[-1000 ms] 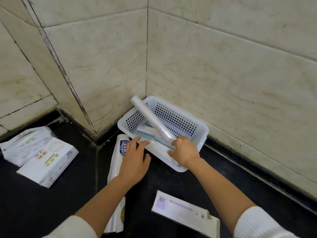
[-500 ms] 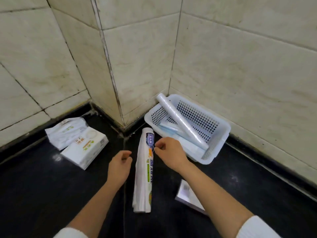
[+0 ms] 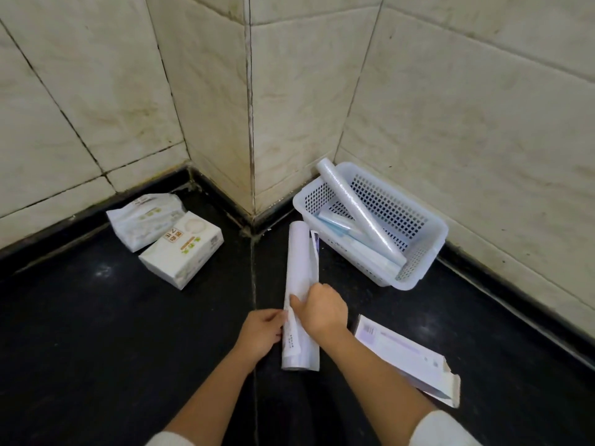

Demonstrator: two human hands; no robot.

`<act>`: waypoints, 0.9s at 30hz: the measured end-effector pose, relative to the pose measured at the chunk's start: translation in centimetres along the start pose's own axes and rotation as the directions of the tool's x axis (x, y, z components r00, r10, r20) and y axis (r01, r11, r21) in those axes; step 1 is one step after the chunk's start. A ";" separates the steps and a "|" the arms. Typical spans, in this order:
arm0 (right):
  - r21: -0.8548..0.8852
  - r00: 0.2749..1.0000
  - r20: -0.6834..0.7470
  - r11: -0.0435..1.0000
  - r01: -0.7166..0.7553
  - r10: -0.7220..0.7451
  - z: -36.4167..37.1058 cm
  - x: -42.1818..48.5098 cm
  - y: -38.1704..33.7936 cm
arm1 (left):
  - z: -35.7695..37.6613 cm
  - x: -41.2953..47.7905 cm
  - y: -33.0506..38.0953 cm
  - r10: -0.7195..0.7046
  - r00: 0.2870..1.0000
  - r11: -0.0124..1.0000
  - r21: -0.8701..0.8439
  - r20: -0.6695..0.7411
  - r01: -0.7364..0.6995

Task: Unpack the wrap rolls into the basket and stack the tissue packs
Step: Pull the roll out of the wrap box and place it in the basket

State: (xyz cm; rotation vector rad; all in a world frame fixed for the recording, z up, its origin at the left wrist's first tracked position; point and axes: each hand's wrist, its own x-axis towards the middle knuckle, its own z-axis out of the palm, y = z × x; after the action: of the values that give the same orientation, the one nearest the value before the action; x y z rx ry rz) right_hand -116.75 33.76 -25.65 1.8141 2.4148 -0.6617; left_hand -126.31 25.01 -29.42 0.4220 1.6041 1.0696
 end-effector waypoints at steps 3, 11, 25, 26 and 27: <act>0.182 0.980 0.118 0.967 -0.180 0.160 -0.2 0.8 0.4 | 0.4 0.1 0.0 -0.003 1.000 1.000 0.004 -0.028 0.003; 0.481 0.915 0.319 0.790 -0.380 0.246 0.7 1.3 1.6 | 1.0 0.4 -0.3 -0.125 0.982 0.987 -0.115 -0.140 0.109; 0.683 0.949 0.212 0.660 -0.314 0.231 -2.9 -4.4 3.7 | -4.2 -0.2 1.1 -0.164 0.985 0.913 0.370 -0.056 0.173; 0.690 0.959 0.188 0.667 -0.281 0.210 -3.9 -4.6 3.8 | -4.4 -0.1 1.7 -0.193 0.981 0.888 0.424 -0.009 0.179; 0.692 0.968 0.167 0.677 -0.252 0.190 -5.0 -4.7 3.8 | -4.6 0.1 2.4 -0.236 0.971 0.859 0.476 0.038 0.190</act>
State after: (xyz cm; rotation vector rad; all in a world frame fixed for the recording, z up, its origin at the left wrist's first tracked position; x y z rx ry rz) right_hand -110.69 32.15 -20.92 2.1910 1.9433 -1.7889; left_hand -131.15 24.39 -27.58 0.5902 1.7741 0.4743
